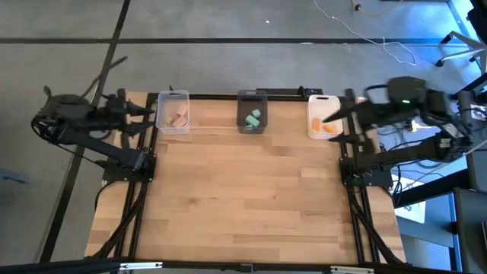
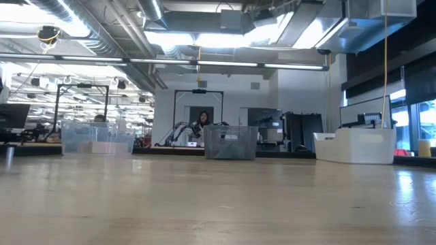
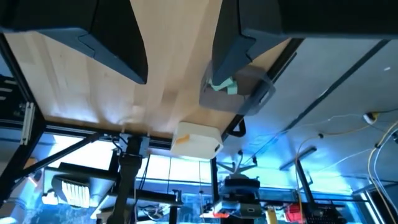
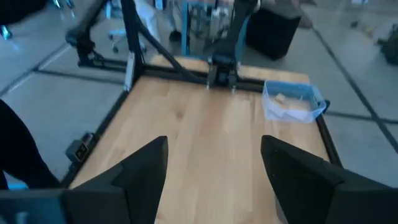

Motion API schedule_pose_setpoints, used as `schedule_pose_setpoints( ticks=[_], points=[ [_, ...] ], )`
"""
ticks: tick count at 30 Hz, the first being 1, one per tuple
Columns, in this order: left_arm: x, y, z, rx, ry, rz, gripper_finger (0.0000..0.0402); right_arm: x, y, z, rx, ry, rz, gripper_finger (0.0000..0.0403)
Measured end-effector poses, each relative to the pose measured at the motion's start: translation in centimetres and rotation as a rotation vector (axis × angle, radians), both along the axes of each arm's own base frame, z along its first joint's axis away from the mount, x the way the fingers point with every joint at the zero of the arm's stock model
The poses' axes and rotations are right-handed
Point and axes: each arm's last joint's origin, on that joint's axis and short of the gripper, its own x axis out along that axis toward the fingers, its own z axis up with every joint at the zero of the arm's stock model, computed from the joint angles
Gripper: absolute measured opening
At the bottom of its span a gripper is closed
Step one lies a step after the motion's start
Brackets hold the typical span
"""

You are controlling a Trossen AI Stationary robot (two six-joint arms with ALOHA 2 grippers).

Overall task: Sort & place blocks by color
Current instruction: Return to Home Position

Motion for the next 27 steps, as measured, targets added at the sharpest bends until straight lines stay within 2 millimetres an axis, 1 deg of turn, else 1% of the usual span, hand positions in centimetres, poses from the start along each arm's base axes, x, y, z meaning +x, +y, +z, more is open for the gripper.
schedule_pose_setpoints(
  ticks=[2,5,10,13,18,21,24,26,27],
  points=[
    [-1.0,0.2,-0.2,-0.003,-0.013,0.001,0.0170,-1.8,0.4,0.0,0.002,-0.036,0.007,0.0259],
    [-2.4,0.6,-0.3,-0.009,-0.038,0.000,0.0170,-4.0,0.7,-0.7,-0.002,-0.092,0.013,0.0259],
    [-4.2,1.0,-0.8,-0.015,-0.063,0.001,0.0170,-7.4,0.8,-4.1,0.035,-0.143,-0.070,0.0259],
    [-5.2,1.2,-1.0,-0.019,-0.079,0.000,0.0170,-9.3,0.9,-6.1,0.061,-0.207,-0.117,0.0259],
    [-6.7,1.6,-1.6,-0.025,-0.115,0.001,0.0170,-13.1,1.2,-8.6,0.167,-0.305,-0.153,0.0259],
    [-7.7,1.8,-2.7,-0.027,-0.137,0.018,0.0170,-15.2,1.4,-9.9,0.216,-0.367,-0.156,0.0259],
    [-8.5,2.0,-4.4,-0.046,-0.165,0.026,0.0170,-17.1,1.6,-11.1,0.242,-0.438,-0.177,0.0259],
    [-9.0,2.2,-5.7,-0.069,-0.204,0.029,0.0170,-18.0,1.6,-11.9,0.264,-0.476,-0.200,0.0259],
    [-9.2,2.2,-6.3,-0.073,-0.215,0.027,0.0170,-18.1,1.6,-12.2,0.274,-0.474,-0.215,0.0259]
  ],
)
